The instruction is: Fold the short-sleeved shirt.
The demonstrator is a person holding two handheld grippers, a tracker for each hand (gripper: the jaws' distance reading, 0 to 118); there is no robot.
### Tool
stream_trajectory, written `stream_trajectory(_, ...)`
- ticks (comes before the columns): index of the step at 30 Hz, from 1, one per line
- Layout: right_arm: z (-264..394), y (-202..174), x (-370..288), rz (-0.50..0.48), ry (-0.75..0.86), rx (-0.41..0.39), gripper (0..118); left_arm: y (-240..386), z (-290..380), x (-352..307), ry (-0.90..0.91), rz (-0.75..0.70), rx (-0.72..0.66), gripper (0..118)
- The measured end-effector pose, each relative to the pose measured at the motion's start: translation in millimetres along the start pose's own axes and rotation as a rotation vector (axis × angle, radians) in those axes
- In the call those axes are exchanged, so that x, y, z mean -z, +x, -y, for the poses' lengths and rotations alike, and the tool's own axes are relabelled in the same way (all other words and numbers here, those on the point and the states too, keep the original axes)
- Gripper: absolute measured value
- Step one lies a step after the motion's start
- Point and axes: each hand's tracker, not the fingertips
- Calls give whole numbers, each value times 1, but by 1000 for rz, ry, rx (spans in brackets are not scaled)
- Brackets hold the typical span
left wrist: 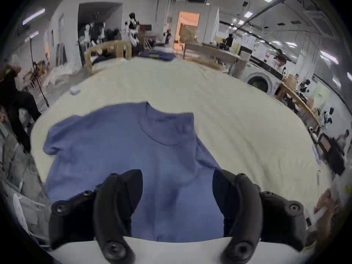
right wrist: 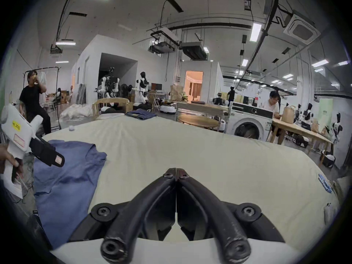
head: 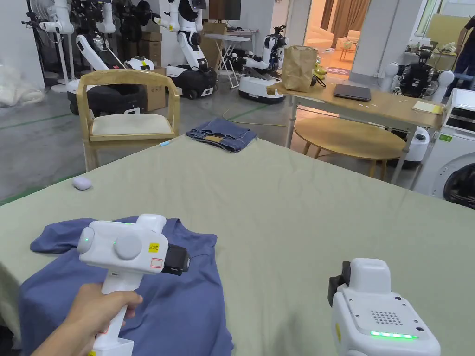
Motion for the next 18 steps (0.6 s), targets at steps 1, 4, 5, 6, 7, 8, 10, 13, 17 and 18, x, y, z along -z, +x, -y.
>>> stream_trajectory(1, 1, 3, 1, 9, -5, 1, 0, 1, -1, 9, -24, 18, -26, 77)
stream_trajectory(4, 3, 15, 1, 29, -20, 4, 0, -1, -2, 44, -114, -11, -89, 77)
stream_trajectory(5, 5, 18, 2, 39, -26, 2, 0, -1, 1, 57, -150, -41, -100, 77)
stream_trajectory(6, 6, 22, 2, 48, -31, 0, 0, -2, 4, 68, -180, -53, -99, 77)
stream_trajectory(7, 8, 25, 3, 56, -37, -1, 0, -2, 9, 81, -225, -67, -95, 77)
stream_trajectory(8, 10, 28, 4, 62, -45, 1, 0, -2, 13, 90, -222, -94, -59, 77)
stream_trajectory(10, 13, 33, 4, 68, -59, 4, 0, 9, 12, 88, -167, -143, 57, 79)
stream_trajectory(13, 18, 38, 5, 84, -70, 11, 0, 21, 13, 87, -167, -158, 113, 59)
stream_trajectory(17, 22, 42, 5, 86, -84, 23, 0, 22, 16, 87, -159, -157, 126, 17)
stream_trajectory(18, 22, 42, 4, 88, -84, 22, 0, 23, 16, 87, -156, -165, 129, 3)
